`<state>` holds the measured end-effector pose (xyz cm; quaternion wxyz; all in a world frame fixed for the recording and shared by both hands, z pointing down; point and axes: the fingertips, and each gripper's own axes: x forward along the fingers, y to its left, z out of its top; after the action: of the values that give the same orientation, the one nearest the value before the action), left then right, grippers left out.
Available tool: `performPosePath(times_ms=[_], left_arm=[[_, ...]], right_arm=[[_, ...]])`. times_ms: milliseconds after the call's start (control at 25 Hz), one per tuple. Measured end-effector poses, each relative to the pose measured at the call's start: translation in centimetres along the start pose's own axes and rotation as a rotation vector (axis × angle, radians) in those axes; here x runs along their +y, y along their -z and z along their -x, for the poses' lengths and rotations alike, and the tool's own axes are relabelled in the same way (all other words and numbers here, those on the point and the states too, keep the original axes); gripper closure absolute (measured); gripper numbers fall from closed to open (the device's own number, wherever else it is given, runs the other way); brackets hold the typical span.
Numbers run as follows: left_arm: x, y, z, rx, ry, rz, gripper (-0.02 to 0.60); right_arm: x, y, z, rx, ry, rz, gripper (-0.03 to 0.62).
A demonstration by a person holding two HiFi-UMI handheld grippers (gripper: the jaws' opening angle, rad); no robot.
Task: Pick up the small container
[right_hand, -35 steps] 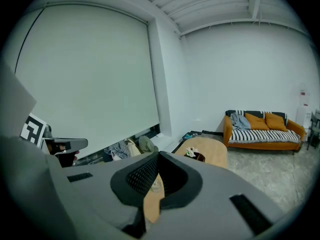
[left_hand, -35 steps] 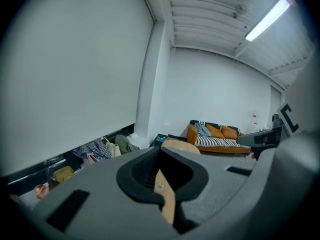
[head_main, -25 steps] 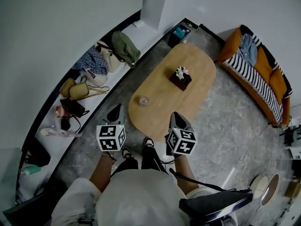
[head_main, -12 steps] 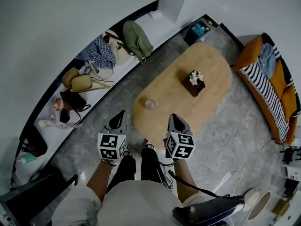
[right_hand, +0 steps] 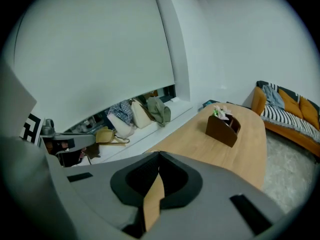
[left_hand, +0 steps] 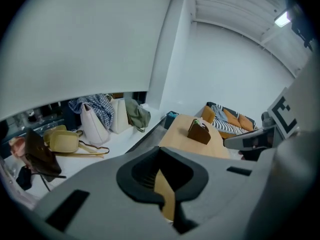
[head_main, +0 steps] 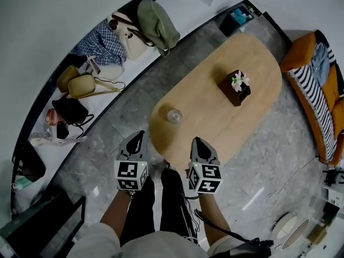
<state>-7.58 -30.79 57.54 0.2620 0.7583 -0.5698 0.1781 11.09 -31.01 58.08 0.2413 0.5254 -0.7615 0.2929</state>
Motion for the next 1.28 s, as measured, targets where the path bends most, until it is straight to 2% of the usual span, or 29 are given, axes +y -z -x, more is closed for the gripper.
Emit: performPosePath(times_ms=[200, 360, 720, 1160, 1200, 1280], left_arm=[[0.8, 5.6, -3.6, 0.037, 0.002, -0.010, 0.574], [1.2, 8.2, -4.5, 0.049, -0.003, 0.003, 0.574], [1.3, 10.0, -3.9, 0.059, -0.003, 0.029, 0.574], [2.1, 13.0, -5.4, 0.073, -0.013, 0.076, 0.574], [2.2, 13.3, -5.4, 0.074, -0.016, 0.086, 0.574], [2.3, 13.9, -5.5, 0.074, -0.023, 0.103, 0.574]], right_arm=[[-1.0, 5.2, -4.0, 0.036, 0.006, -0.027, 0.571], [-0.9, 7.4, -5.7, 0.048, 0.007, -0.034, 0.571], [-1.1, 8.4, -6.2, 0.037, 0.015, -0.035, 0.571], [-0.2, 8.8, -9.8, 0.012, -0.023, -0.003, 0.565], [0.0, 8.9, -10.1, 0.014, -0.030, 0.003, 0.558], [0.1, 9.1, -10.7, 0.021, -0.042, 0.008, 0.492]])
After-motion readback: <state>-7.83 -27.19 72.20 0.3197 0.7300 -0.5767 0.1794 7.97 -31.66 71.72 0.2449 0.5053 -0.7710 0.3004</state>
